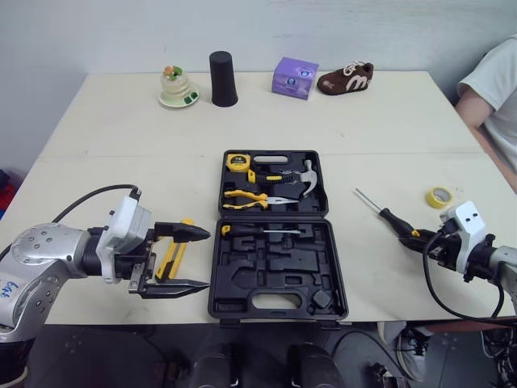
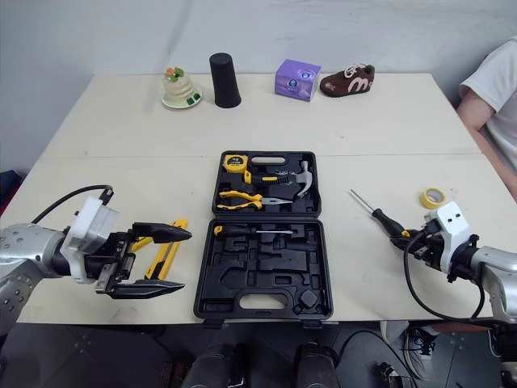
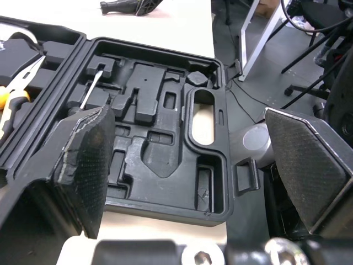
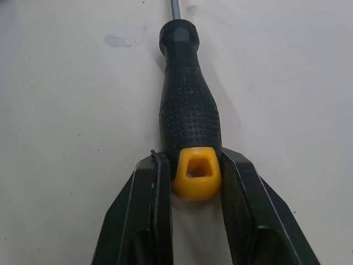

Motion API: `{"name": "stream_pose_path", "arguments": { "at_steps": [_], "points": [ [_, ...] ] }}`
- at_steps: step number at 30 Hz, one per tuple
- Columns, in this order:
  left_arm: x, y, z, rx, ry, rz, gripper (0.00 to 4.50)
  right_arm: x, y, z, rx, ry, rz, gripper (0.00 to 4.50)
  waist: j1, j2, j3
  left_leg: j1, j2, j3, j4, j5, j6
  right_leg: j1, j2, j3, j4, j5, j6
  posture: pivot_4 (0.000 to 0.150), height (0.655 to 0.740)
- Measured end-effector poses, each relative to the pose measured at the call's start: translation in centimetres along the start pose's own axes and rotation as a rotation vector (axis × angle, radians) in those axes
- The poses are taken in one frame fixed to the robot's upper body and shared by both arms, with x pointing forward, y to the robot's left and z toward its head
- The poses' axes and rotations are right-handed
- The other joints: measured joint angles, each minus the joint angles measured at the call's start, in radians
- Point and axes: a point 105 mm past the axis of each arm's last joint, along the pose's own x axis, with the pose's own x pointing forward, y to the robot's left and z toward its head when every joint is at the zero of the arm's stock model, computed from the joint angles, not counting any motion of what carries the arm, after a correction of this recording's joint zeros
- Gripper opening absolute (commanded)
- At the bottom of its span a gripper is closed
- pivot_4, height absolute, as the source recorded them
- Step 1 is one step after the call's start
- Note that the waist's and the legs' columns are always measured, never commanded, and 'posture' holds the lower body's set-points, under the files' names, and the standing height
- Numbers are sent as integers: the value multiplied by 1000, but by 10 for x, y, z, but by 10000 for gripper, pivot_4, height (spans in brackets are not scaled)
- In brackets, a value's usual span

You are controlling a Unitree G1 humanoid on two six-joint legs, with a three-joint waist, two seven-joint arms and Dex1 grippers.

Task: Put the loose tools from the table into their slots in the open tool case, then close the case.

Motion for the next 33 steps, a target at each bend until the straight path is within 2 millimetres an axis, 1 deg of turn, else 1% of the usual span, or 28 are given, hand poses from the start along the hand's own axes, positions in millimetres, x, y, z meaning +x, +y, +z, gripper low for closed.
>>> {"name": "stream_pose_path", "arguments": {
  "at_steps": [10,11,12,15,22,26,31,33],
  "points": [
    [0,3,-2,27,-2,29,45000,0,6,0,10,15,40,7661,1,0,0,0,0,0,0,0,0,0,0,0,0,0,0,1500,7400],
    [0,4,-2,30,-1,31,45000,0,6,1,5,16,36,18159,1,0,0,0,0,0,0,0,0,0,-1,0,0,0,0,1500,7400],
    [0,4,-2,30,-1,32,45000,0,6,1,-3,15,34,21795,1,0,0,0,0,0,0,0,0,0,-1,0,0,0,0,1500,7400],
    [-1,3,-4,20,6,28,45000,-2,8,2,-34,15,61,35750,1,0,0,0,0,0,0,0,0,0,-1,0,0,0,0,1500,7400],
    [-1,1,-6,16,19,19,45000,-3,10,9,-75,-2,101,35750,0,0,0,0,0,0,0,0,0,0,-1,0,0,0,0,1500,7400],
    [-1,1,-6,19,19,20,45000,1,8,14,-100,-6,97,35750,-1,0,0,0,0,0,0,0,0,0,-1,0,0,0,0,1500,7400],
    [-1,1,-7,15,19,21,45000,4,2,6,-79,22,83,35750,1,0,0,0,0,0,0,0,0,0,-1,0,0,0,0,1500,7400],
    [-1,0,-9,7,21,21,45000,5,0,6,-70,20,74,35750,1,0,0,0,-1,0,0,0,0,0,-1,0,0,0,0,1500,7400]
  ]
}}
